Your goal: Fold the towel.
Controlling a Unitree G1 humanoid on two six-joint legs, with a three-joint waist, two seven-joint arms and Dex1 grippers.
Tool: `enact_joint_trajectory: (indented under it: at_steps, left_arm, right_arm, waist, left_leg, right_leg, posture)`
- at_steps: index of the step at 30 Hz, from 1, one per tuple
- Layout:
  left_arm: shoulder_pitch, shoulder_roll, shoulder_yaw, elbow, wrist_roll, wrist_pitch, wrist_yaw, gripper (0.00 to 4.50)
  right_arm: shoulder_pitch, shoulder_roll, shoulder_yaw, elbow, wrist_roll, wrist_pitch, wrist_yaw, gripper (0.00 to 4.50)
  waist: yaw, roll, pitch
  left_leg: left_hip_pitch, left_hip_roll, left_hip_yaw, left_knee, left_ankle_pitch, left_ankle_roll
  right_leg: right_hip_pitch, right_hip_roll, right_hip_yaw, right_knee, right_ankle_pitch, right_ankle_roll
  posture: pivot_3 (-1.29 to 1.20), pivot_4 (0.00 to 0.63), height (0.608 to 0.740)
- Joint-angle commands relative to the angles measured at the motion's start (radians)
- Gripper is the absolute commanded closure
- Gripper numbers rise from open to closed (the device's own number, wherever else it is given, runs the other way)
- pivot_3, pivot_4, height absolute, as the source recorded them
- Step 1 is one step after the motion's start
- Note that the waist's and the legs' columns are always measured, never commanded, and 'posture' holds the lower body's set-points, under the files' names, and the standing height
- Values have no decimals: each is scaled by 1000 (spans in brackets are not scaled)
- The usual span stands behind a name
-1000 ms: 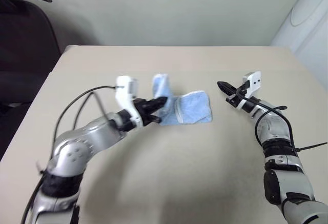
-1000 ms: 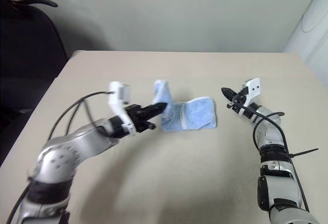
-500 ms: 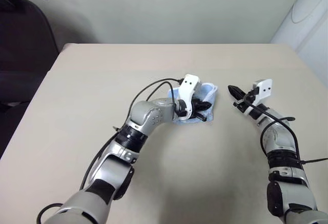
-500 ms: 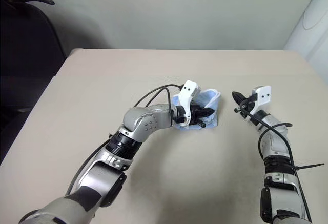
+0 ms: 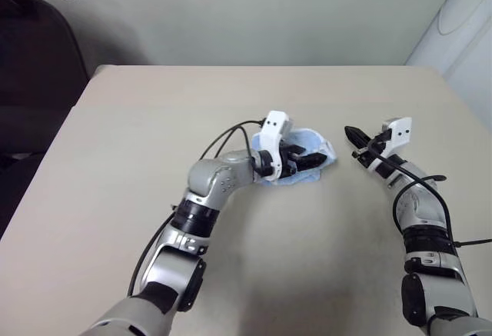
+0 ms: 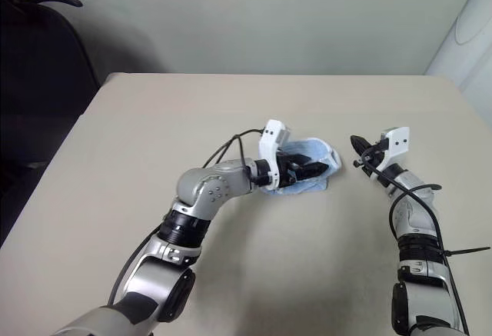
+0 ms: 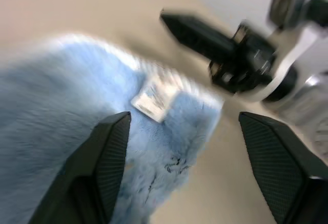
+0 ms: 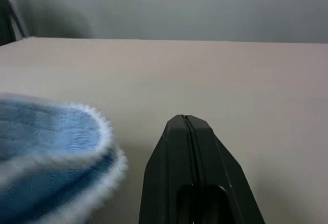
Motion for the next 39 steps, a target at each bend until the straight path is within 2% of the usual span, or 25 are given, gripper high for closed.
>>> enact_joint_trajectory:
  at_steps: [1,2,5,8,10,15,18,23,27,30,34,39]
  left_arm:
    - [18,39,77,-109,-5,-6,10,1481]
    - [22,51,89,-118,4,-15,13,1680]
    - [31,90,112,-135,27,-63,-8,2773]
    - [35,123,67,-112,88,-96,-41,3974]
    - [49,134,8,-80,131,-113,-81,4460]
    - [84,154,-180,92,343,-250,-129,4460]
    - [90,148,-220,178,415,-299,-140,4460]
    - [122,129,-170,190,434,-381,-146,4460]
    - [181,76,-2,21,269,-408,-171,4460]
    - [221,71,118,-114,158,-351,-147,4500]
    - [284,121,217,-215,125,-292,-88,4500]
    - [397,187,284,-311,115,-247,-43,4500]
  right_arm:
    - [-16,-43,29,-94,10,19,67,4500]
    - [-17,-48,37,-111,12,27,77,4500]
    - [-39,-56,55,-182,48,94,111,4500]
    - [-33,-70,102,-263,76,189,171,4500]
    - [-11,-71,147,-306,80,238,201,4500]
    - [-15,-25,252,-145,-50,226,126,4500]
    - [-26,3,261,-9,-100,193,80,4500]
    - [0,7,238,19,-98,133,94,4500]
    - [25,5,174,-90,-12,149,115,4500]
    - [50,-20,130,-198,44,214,122,3984]
    - [63,-49,71,-290,133,346,101,2614]
    - [38,-47,6,-255,221,506,70,820]
  waist:
    - [0,0,0]
    - [0,0,0]
    - [0,0,0]
    - [1,0,0]
    - [1,0,0]
    - [0,-1,-1]
    - [3,-2,-1]
    - [3,-2,-4]
    - [3,-2,-4]
    - [2,-2,-4]
    - [-1,-2,-4]
    - [-1,-2,-4]
  left_leg:
    - [0,0,0,0,0,0]
    - [0,0,0,1,0,0]
    - [0,0,0,2,0,0]
    - [0,0,0,2,0,0]
    - [0,0,-1,3,0,0]
    - [0,0,-1,5,-1,2]
    - [-1,0,-2,5,-2,4]
    - [5,0,-3,5,-4,7]
    - [4,0,-2,6,-4,7]
    - [-1,0,-1,7,-3,4]
    - [0,0,0,7,-2,4]
    - [2,0,0,6,-3,4]
  right_leg:
    - [0,0,0,0,0,0]
    - [0,0,0,0,0,0]
    - [0,0,0,0,0,0]
    - [0,0,0,0,0,0]
    - [1,0,0,0,0,0]
    - [2,0,0,0,0,1]
    - [0,0,0,1,1,1]
    - [7,-1,-1,0,1,1]
    - [6,-1,-1,0,1,1]
    - [3,0,-1,0,1,1]
    - [3,0,-1,0,1,1]
    - [4,0,1,0,0,1]
  posture:
    - [0,150,740]
    - [0,150,740]
    - [0,150,740]
    - [0,150,740]
    - [0,150,740]
    - [0,150,740]
    - [0,150,740]
    - [0,150,740]
    - [0,150,740]
    - [0,150,740]
    - [0,150,740]
    - [0,150,740]
